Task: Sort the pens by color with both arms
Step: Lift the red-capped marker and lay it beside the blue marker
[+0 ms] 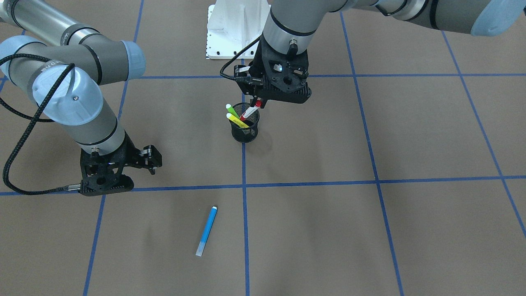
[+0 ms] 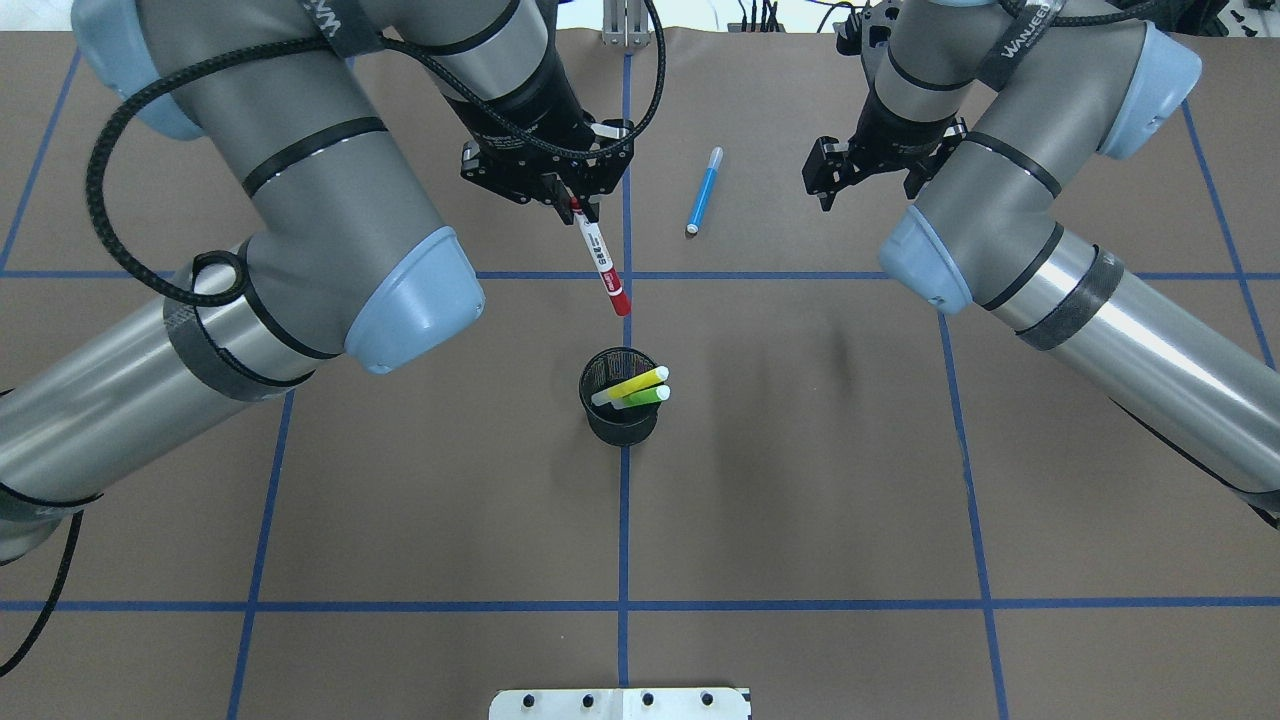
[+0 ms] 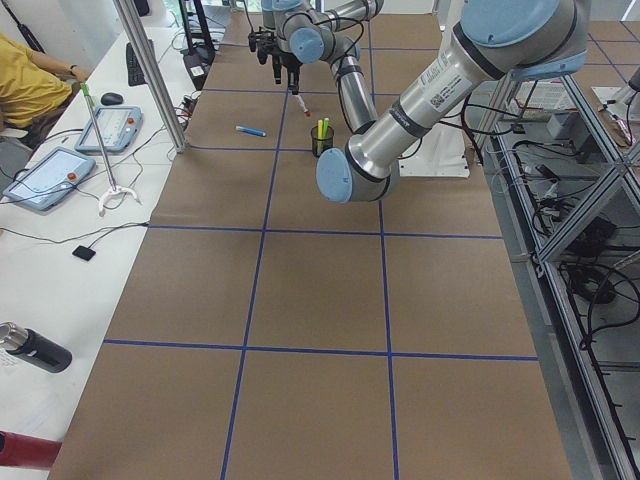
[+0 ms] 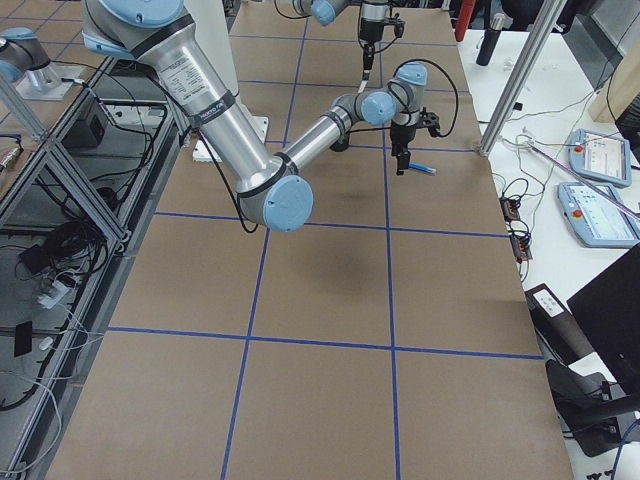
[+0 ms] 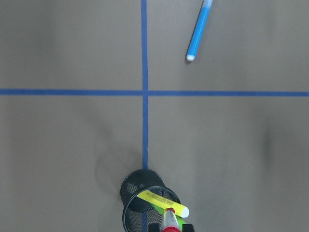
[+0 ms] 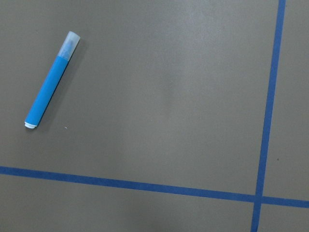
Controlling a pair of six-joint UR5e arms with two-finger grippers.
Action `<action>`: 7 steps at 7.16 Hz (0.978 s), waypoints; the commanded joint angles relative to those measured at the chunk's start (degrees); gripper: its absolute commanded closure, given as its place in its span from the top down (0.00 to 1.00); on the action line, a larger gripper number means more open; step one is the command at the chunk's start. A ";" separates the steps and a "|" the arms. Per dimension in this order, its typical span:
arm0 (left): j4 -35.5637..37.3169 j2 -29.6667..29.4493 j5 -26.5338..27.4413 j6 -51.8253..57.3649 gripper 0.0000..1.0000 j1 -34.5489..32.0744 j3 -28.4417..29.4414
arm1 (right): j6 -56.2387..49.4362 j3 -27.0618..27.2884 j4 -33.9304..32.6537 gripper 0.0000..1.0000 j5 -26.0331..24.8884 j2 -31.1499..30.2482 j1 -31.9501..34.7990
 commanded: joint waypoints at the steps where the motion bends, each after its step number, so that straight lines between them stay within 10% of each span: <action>1: -9.21 2.59 6.24 -0.74 0.00 -0.72 -0.12 | -0.33 0.00 0.00 0.99 0.22 -0.13 0.39; 7: -56.92 1.98 30.23 -10.50 0.00 1.72 28.24 | -1.74 -0.09 0.09 0.99 0.84 -0.75 1.01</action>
